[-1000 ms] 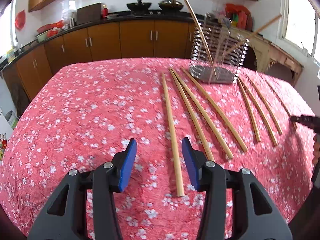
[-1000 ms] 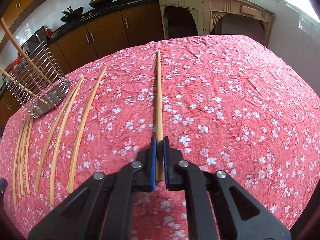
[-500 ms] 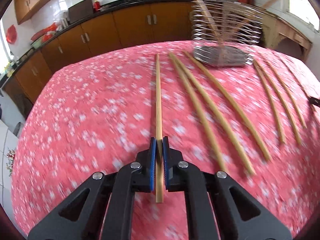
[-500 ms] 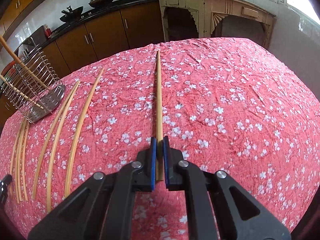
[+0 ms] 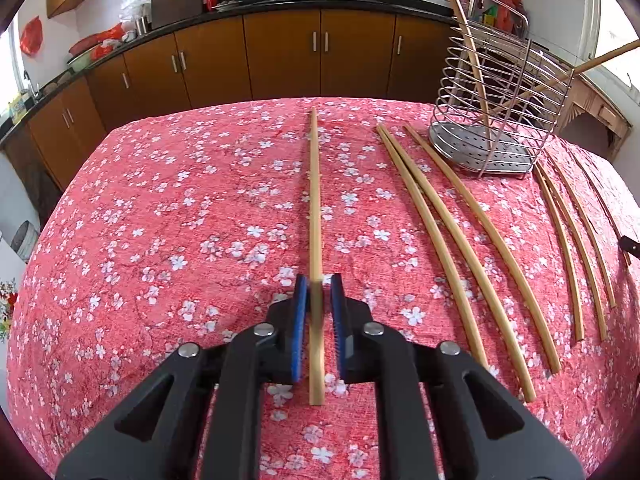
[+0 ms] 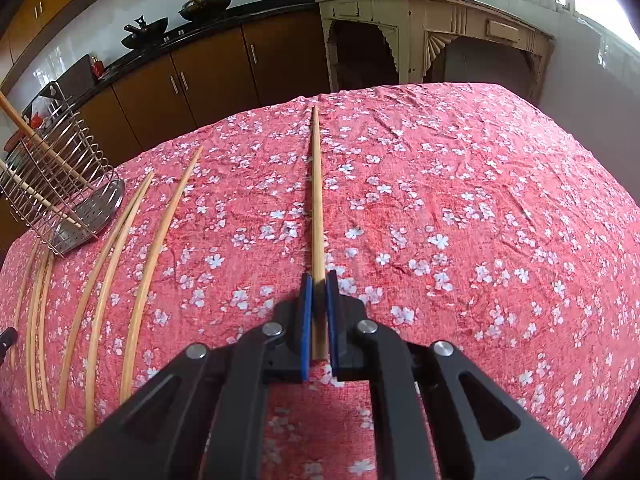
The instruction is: Organize utensils
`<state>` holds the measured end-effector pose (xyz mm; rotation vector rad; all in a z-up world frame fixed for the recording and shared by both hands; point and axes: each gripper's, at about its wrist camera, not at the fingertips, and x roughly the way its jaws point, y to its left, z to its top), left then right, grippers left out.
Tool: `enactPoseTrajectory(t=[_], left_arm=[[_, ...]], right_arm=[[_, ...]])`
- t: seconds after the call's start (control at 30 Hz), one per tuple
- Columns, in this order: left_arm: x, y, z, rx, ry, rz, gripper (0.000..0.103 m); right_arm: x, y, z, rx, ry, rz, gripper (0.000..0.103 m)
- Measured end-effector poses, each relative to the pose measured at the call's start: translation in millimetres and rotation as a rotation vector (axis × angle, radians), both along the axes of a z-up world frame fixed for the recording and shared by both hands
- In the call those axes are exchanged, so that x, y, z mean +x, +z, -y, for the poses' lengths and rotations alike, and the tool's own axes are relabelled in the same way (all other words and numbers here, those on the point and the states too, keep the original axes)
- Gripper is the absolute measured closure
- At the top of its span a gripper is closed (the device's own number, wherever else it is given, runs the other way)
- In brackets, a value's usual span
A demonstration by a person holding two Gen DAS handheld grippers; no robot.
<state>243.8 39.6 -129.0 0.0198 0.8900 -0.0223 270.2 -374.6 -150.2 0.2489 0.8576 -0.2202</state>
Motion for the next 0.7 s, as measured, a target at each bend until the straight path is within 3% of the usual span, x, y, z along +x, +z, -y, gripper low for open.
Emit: enactPoseTrajectory(t=[0.23,0.37,0.7], left_arm=[[1,-1,4,0.024,0.002,-0.003,0.074],[3,0,0,-0.006,0.008,-0.003,0.074],[-13,0,-1,0.012,-0.028,-0.008,0.067]], right_arm=[[-1,0,1,0.005,0.000,0.003,0.095],[-1,0,2,0.001,0.000,0.001,0.095],[-15,0,-11,-0.064,0.023,-0.017,0.095]])
